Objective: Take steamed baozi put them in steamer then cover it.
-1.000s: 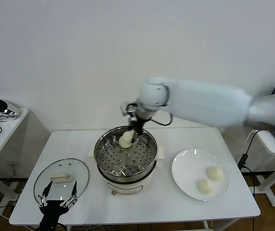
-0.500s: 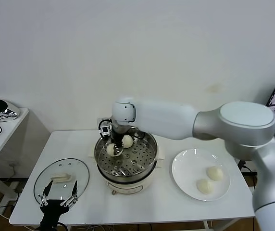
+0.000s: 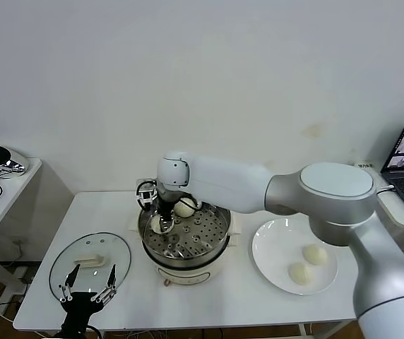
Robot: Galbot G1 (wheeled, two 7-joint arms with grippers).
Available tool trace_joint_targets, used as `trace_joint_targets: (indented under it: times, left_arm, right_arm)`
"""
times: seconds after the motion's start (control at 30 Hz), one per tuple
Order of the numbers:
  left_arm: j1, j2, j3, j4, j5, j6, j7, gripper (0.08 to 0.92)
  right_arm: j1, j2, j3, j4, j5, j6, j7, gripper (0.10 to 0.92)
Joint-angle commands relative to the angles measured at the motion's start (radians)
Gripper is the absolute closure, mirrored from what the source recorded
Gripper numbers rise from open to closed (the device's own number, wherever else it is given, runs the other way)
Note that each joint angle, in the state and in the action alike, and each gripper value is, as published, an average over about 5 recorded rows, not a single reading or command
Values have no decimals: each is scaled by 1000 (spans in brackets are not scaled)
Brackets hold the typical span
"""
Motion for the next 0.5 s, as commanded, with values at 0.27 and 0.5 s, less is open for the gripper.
trace_joint_targets:
  times: [0.27,0.5]
  left_arm:
    - [-5,2,3,1,0,2,2,177]
    - [-5,4,16,-1,8,3,5,177]
  right_arm:
    - [351,-244,-86,342,55,-2,-78,206]
    - [483,-569,-200,654,14,10,-113,202]
